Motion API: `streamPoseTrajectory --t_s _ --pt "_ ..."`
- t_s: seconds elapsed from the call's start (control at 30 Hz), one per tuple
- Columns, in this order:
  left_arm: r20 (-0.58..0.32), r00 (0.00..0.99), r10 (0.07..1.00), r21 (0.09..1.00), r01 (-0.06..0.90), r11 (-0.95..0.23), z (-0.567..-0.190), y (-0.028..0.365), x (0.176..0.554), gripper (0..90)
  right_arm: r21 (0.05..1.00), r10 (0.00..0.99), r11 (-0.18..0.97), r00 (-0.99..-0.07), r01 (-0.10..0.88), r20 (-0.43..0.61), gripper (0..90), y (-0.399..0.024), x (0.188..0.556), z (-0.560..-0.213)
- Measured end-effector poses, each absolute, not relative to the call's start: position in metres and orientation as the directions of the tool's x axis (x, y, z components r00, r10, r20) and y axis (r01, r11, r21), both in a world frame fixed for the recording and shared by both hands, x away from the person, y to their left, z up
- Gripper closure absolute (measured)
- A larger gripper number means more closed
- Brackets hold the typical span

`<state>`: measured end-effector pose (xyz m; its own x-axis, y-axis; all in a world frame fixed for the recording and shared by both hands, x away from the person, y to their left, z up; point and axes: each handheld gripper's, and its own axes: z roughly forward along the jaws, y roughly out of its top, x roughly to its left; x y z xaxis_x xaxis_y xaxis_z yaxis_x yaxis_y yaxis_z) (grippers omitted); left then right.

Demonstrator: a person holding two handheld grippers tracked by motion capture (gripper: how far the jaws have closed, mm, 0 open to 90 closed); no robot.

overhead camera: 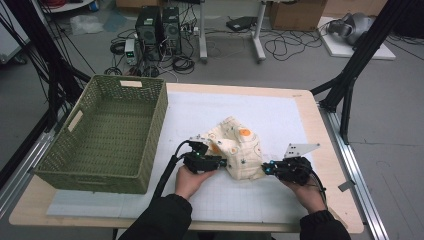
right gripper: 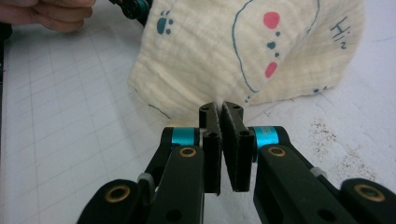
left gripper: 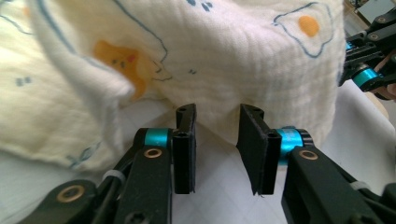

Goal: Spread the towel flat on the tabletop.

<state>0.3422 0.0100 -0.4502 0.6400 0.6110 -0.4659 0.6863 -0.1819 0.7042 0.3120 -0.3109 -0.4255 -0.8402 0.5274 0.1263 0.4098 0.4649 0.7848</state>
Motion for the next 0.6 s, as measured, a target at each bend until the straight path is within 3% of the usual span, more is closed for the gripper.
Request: streamPoseTrajectory --t_s 0.13,0.27,0.33,0.6 --pt "-0.466 0.640 0.611 0.701 0.689 -0.187 -0.455 0.004 0.343 69.2 0.783 0.526 0.467 -0.841 0.411 0.127 86.4 -0.310 0.313 -0.426" --pt "-0.467 0.646 0.603 0.706 0.683 -0.185 -0.457 0.001 0.344 85.4 0.783 0.523 0.472 -0.844 0.406 0.123 86.4 -0.308 0.314 -0.427" --pt "-0.460 0.648 0.607 0.711 0.678 -0.185 -0.456 0.001 0.344 89.2 0.783 0.521 0.472 -0.845 0.405 0.123 86.4 -0.308 0.314 -0.427" --pt "-0.423 0.664 0.616 0.742 0.645 -0.185 -0.437 0.012 0.336 89.7 0.790 0.517 0.470 -0.848 0.394 0.115 86.2 -0.309 0.311 -0.424"
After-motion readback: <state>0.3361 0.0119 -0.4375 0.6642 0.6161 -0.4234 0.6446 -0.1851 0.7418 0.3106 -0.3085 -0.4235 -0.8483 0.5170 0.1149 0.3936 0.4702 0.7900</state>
